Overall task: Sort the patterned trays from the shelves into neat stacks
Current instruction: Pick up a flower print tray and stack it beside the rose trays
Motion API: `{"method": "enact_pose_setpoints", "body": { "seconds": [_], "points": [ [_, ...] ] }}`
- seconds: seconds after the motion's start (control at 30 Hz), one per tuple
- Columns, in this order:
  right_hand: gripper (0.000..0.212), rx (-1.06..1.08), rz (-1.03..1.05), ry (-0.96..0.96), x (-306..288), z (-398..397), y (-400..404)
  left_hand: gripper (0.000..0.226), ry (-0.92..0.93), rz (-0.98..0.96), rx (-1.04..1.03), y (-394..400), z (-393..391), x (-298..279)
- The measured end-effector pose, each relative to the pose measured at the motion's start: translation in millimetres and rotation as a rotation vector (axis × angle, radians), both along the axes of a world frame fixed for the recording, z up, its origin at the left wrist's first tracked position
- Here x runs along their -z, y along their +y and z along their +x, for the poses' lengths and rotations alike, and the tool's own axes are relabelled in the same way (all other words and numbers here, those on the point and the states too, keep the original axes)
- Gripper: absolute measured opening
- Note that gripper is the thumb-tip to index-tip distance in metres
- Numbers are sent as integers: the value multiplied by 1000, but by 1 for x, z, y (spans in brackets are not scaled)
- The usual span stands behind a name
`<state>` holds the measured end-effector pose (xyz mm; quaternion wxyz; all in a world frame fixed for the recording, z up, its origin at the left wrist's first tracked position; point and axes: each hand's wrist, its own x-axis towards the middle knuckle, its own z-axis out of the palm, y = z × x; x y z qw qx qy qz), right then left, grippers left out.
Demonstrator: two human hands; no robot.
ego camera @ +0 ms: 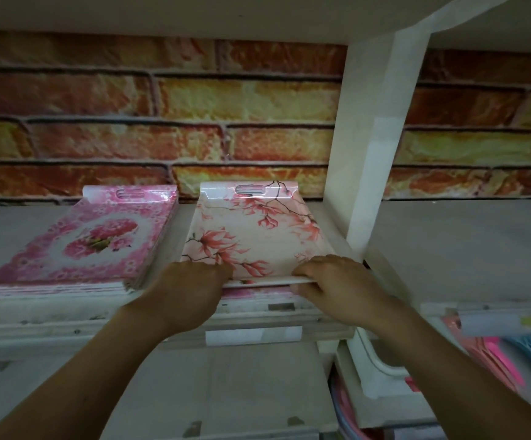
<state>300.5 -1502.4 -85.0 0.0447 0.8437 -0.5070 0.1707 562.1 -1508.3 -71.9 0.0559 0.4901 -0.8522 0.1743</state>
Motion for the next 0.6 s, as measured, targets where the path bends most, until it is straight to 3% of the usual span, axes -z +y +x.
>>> {"method": "enact_pose_setpoints", "body": {
  "seconds": [0.1,0.4,0.5,0.6],
  "points": [
    [38,-35,119,-51,-3,-3,0,34,37,66,12,-2,2,0],
    [45,-15,87,-82,6,-3,5,35,199,358,46,3,6,-4],
    [42,2,64,-61,12,-1,4,54,219,238,31,9,4,8],
    [55,21,51,-51,16,0,2,69,250,47,100,6,9,28]
  ]
}}
